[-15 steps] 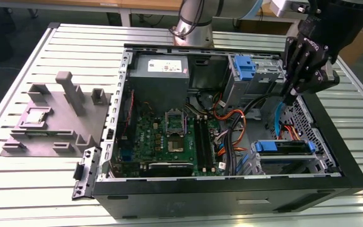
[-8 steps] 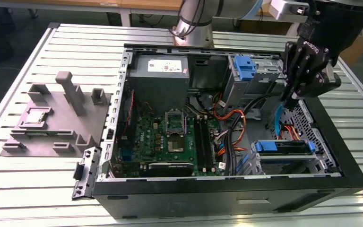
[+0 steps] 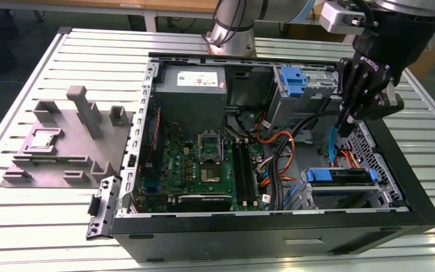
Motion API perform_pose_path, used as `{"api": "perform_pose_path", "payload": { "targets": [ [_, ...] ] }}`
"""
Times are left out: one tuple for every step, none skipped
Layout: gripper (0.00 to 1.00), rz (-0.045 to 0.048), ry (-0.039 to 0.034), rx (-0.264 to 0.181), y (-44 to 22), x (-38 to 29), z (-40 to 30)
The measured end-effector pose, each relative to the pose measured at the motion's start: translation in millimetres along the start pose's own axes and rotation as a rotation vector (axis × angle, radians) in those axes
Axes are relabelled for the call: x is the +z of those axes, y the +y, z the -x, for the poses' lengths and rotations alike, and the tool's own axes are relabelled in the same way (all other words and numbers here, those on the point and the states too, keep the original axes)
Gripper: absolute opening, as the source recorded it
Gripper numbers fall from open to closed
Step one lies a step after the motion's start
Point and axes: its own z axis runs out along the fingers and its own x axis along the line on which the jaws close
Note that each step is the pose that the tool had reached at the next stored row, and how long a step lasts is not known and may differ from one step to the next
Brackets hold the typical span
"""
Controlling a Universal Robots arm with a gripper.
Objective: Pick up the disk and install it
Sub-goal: 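Insert the second disk wire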
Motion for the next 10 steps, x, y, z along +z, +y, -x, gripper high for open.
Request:
{"api": "perform_pose_path", "payload": {
  "targets": [
    [0.16, -0.0003, 0.0053, 0.0, -0.1, 0.9, 0.2],
    [0.16, -0.0006, 0.0106, 0.0, -0.2, 1.8, 0.4],
    [0.16, -0.0009, 0.0168, 0.0, -0.3, 2.7, 0.6],
    [0.16, -0.0012, 0.022, 0.0, -0.3, 3.6, 0.8],
    [0.16, -0.0014, 0.0262, 0.0, -0.4, 4.6, 1.0],
    [0.17, -0.0016, 0.0305, 0.0, -0.4, 5.5, 1.1],
    [0.17, -0.0019, 0.0356, 0.0, -0.5, 6.1, 1.3],
    [0.17, -0.0023, 0.0416, 0.0, -1.0, 6.4, 1.4],
    [0.24, -0.0026, 0.0475, 0.0, -1.9, 6.8, 1.5],
    [0.24, -0.0029, 0.0542, 0.001, -2.6, 7.1, 1.6]
  ]
}}
